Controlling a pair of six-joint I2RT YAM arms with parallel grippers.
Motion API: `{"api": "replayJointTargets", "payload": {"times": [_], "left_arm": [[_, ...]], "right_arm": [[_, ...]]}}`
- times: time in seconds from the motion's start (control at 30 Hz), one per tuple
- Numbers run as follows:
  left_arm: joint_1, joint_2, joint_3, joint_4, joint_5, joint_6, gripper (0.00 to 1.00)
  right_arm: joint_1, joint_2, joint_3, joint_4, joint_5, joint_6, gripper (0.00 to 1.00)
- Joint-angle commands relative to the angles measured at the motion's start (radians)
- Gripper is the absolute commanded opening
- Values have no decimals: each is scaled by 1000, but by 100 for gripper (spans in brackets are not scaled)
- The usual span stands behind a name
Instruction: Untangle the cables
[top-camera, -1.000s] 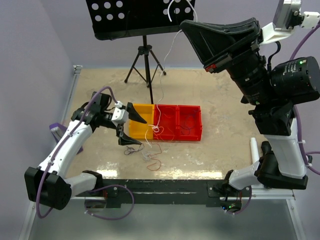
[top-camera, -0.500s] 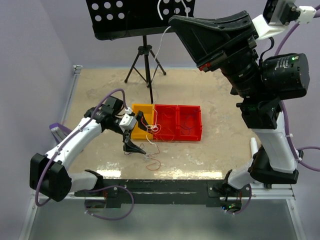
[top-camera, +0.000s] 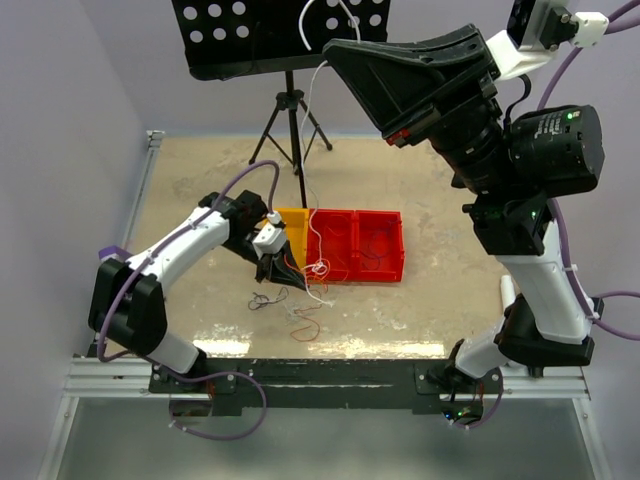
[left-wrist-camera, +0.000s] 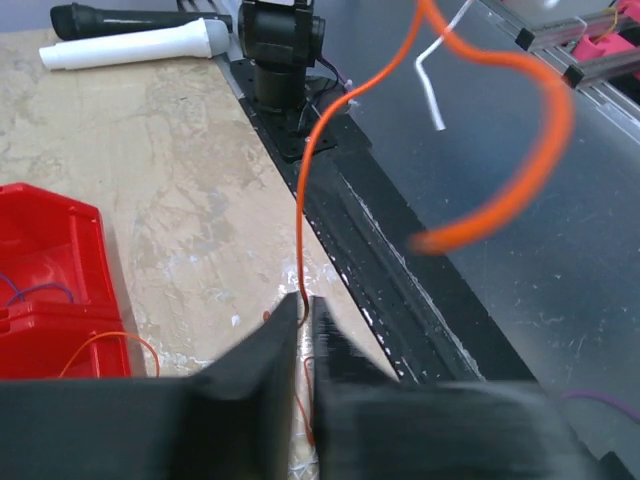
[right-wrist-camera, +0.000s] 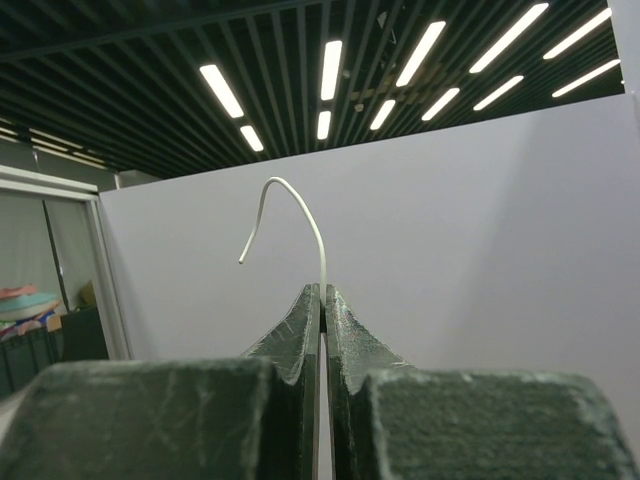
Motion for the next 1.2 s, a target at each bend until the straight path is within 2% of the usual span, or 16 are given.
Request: {"api": "replayJointTargets", "payload": {"times": [0.0,0.17,0.4,0.53,0.6,0.67,0.8,1.17], "left_arm": [[-5,-65,14,-44,175,149,0],[-5,-93,6,-45,211,137,0],[-4,-112,-67,-44,121,188,0],[24,-161,-141,-5,-37,245,0],[41,-218,-196,154,-133,91,0],[41,-319,-285,407,-270,-147,0],[51,-362,-328,507,-483,-274,0],[59,-494,-569,586,-844,-171,0]], "right_arm": [[-2,-31,18,15,-12,-10,0],[-2,-54,-25,28,-9,-10,0],[-2,-73,7,-13,32,-40,0],[-2,-94,67,-74,87,-97,0],[-2,-114,76,-102,118,-125,0],[-2,-131,74,-125,150,-149,0],[-2,-185,42,-156,233,-203,0],[-2,-280,90,-240,448,-341,0]]}}
